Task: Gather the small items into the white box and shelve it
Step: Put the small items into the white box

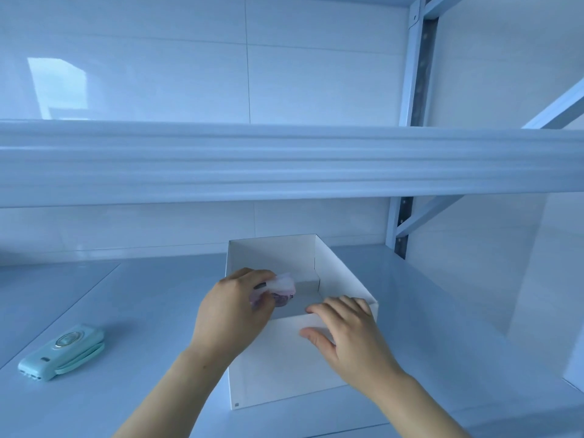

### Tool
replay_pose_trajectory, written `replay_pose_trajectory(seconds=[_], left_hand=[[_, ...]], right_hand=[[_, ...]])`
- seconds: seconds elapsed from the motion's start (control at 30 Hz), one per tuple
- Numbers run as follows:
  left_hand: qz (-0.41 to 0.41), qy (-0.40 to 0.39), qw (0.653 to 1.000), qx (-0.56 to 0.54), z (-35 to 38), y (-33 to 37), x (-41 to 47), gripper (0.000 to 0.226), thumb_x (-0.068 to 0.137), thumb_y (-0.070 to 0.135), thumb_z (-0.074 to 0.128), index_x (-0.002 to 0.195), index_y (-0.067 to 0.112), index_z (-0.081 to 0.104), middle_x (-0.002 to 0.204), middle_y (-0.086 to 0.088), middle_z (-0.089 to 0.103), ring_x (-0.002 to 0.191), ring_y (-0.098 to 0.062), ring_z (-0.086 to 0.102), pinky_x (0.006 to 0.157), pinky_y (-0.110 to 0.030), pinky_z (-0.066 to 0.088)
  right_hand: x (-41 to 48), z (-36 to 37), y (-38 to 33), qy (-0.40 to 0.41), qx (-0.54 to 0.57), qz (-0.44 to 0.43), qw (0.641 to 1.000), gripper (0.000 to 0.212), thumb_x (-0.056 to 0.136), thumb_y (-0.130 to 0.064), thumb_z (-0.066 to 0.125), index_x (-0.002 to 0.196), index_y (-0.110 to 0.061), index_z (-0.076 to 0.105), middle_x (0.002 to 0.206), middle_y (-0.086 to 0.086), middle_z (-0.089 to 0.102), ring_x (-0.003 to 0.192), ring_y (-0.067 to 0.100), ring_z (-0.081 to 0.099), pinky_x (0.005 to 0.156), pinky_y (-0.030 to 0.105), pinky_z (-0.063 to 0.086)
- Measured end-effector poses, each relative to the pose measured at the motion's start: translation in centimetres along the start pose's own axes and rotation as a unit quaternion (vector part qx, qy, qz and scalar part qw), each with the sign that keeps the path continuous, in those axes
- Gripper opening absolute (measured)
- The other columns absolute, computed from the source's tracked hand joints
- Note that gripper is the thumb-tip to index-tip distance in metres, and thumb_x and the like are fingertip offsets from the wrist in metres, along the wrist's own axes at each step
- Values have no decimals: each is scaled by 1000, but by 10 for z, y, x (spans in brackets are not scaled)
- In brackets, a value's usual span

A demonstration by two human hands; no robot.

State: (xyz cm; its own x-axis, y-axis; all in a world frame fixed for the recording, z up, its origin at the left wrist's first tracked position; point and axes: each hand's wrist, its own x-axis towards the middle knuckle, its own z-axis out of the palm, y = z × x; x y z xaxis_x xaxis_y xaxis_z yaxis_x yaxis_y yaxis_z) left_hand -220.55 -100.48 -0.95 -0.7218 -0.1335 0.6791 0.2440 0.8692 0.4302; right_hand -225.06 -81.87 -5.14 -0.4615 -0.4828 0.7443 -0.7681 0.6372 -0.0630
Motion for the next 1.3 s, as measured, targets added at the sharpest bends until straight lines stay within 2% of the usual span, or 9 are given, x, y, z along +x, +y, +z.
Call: replay_pose_trajectory(seconds=[0.3,0.47,0.53,0.63,0.77,0.87,0.97,1.1,1.3], left_hand=[[31,-46,996,74,-1,8,13,23,73,17,58,86,35,65,85,16,59,69,-14,55,48,-24,45],[-25,-110,987,114,2,11,20,25,71,27,60,55,42,49,60,18,46,57,-8,44,40,-19,26],[-55,-139,983,105,5,12,23,9,68,43,69,74,44,62,68,22,53,70,-9,53,46,-18,35],[-83,-163,981,72,6,7,23,65,62,57,72,122,42,51,115,25,55,109,-6,51,76,-24,44],[-24,-135,990,37,6,8,10,7,84,44,57,86,43,64,85,28,63,80,7,54,65,-27,49],[27,-131,988,82,4,7,-6,34,88,51,38,57,47,49,60,33,51,58,7,47,44,-24,29],[87,-137,980,114,1,4,-14,28,86,59,41,64,42,47,60,29,49,57,1,45,43,-23,22],[106,-119,974,159,-3,2,-13,25,83,57,50,94,36,59,71,16,55,69,-14,52,54,-27,41],[106,-65,977,175,-19,10,-10,20,85,53,52,87,33,58,59,12,51,59,-18,46,46,-23,26]], right_hand=[[-2,5,19,63,-31,-11,997,40,81,-59,50,85,-22,64,72,-9,60,69,16,56,69,28,33],[-10,8,32,117,2,-12,993,37,79,-57,59,87,-21,61,73,-7,58,73,14,49,70,26,33],[-11,11,32,123,15,-16,992,34,79,-55,61,87,-22,59,74,-8,57,73,13,48,71,26,33],[-9,12,33,122,23,-17,992,33,78,-54,62,89,-24,57,74,-8,58,73,13,48,71,26,33],[-10,12,32,128,33,-17,991,33,79,-54,60,89,-22,58,75,-8,59,73,13,48,73,25,31],[-10,12,31,121,31,-15,992,34,79,-55,59,91,-23,58,78,-9,60,74,15,50,74,23,29],[-9,12,29,95,12,-13,995,43,70,-62,63,90,-24,59,79,-11,60,75,14,49,73,24,26],[5,4,22,94,42,-11,995,48,60,-60,69,83,-19,60,75,-9,60,75,9,46,68,24,21],[18,-7,11,102,52,-15,993,48,60,-61,67,85,-22,57,78,-11,59,78,7,45,69,23,18]])
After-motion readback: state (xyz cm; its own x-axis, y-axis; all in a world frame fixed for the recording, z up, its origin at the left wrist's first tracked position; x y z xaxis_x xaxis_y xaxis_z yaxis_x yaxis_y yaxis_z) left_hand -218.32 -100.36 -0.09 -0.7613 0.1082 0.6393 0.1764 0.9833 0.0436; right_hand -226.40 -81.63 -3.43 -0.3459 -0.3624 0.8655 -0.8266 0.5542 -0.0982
